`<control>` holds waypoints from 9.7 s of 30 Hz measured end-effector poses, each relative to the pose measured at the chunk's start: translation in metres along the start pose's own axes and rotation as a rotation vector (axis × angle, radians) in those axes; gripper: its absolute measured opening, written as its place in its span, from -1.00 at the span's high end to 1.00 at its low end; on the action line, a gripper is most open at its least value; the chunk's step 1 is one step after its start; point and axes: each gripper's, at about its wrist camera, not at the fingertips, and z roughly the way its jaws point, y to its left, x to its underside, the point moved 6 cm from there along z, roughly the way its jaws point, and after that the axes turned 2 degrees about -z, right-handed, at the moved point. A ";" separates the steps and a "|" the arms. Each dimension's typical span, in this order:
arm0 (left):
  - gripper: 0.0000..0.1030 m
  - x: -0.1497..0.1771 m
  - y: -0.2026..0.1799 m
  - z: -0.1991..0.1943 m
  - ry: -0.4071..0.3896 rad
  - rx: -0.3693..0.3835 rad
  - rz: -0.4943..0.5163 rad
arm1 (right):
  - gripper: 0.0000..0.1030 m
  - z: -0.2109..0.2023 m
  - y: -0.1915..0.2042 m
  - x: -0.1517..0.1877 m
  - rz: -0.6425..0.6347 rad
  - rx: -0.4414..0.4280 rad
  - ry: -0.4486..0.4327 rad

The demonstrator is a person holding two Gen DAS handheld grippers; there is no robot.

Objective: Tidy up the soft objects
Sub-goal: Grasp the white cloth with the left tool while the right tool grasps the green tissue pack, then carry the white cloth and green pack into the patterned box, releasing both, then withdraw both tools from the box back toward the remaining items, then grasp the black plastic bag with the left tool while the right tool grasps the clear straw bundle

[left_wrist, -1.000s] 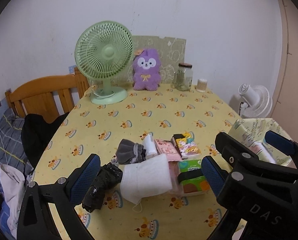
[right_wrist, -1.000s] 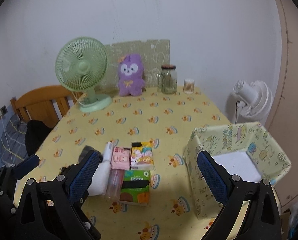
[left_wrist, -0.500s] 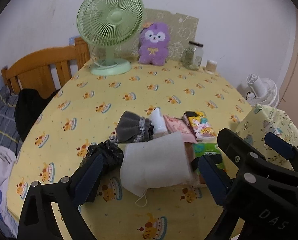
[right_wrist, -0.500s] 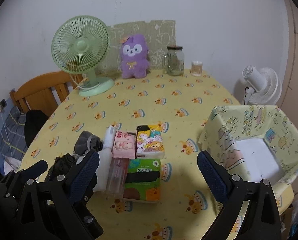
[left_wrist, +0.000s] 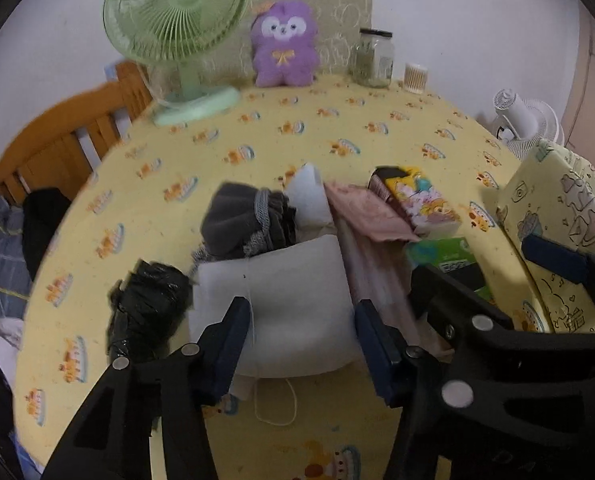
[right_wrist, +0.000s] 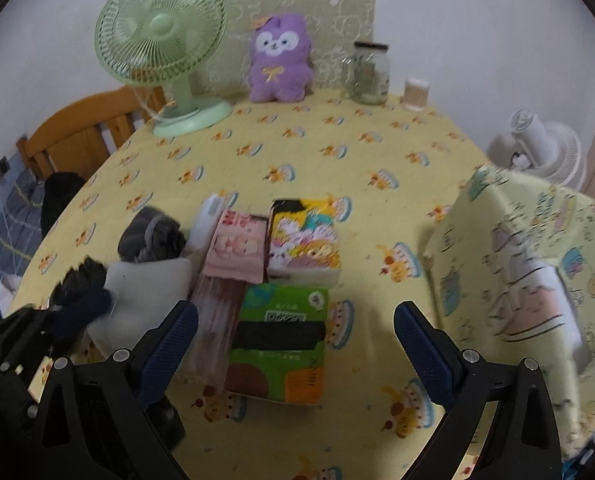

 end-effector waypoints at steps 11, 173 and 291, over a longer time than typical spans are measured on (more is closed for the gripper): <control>-0.23 -0.002 -0.002 0.009 -0.008 -0.009 -0.005 | -0.91 0.027 -0.011 0.005 0.051 -0.018 0.077; -0.73 -0.067 -0.202 -0.093 -0.184 0.206 0.295 | -0.63 -0.119 -0.173 -0.032 0.157 0.166 -0.217; 0.51 0.003 0.039 0.001 0.053 0.035 -0.040 | 0.34 0.041 0.062 0.002 0.017 -0.052 0.119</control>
